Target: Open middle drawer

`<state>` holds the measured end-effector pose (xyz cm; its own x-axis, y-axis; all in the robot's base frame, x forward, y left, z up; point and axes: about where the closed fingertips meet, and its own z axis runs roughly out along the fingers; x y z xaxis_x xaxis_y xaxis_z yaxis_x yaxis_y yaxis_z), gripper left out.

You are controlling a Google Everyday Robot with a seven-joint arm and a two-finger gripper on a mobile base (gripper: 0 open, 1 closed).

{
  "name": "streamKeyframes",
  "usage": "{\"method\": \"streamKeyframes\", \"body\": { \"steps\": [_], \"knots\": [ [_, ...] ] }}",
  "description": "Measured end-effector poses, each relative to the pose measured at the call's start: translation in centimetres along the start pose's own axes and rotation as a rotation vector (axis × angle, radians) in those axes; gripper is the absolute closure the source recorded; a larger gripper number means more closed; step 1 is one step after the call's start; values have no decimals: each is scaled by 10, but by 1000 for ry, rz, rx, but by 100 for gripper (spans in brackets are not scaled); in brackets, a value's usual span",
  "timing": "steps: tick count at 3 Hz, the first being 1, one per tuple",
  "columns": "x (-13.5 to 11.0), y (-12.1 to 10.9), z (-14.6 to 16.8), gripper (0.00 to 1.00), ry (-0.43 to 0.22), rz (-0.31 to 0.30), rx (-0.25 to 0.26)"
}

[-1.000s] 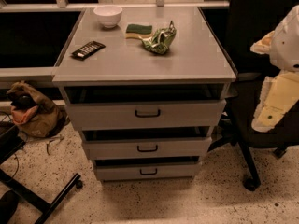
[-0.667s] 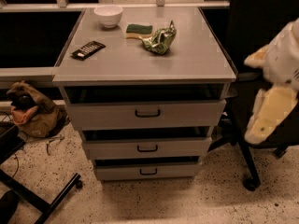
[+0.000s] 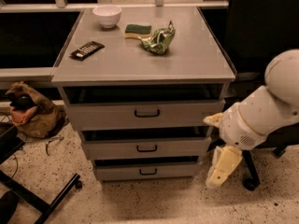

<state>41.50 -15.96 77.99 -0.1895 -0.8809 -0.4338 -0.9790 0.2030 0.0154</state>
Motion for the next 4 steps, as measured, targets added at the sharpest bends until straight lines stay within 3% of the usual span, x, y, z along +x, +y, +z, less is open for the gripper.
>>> {"method": "streamKeyframes", "body": {
  "steps": [1, 2, 3, 4],
  "knots": [
    [6, 5, 53, 0, -73, 12, -88],
    [6, 5, 53, 0, -73, 12, -88],
    [9, -2, 76, 0, -87, -8, -73],
    [25, -7, 132, 0, -67, -35, -50]
  ]
}}
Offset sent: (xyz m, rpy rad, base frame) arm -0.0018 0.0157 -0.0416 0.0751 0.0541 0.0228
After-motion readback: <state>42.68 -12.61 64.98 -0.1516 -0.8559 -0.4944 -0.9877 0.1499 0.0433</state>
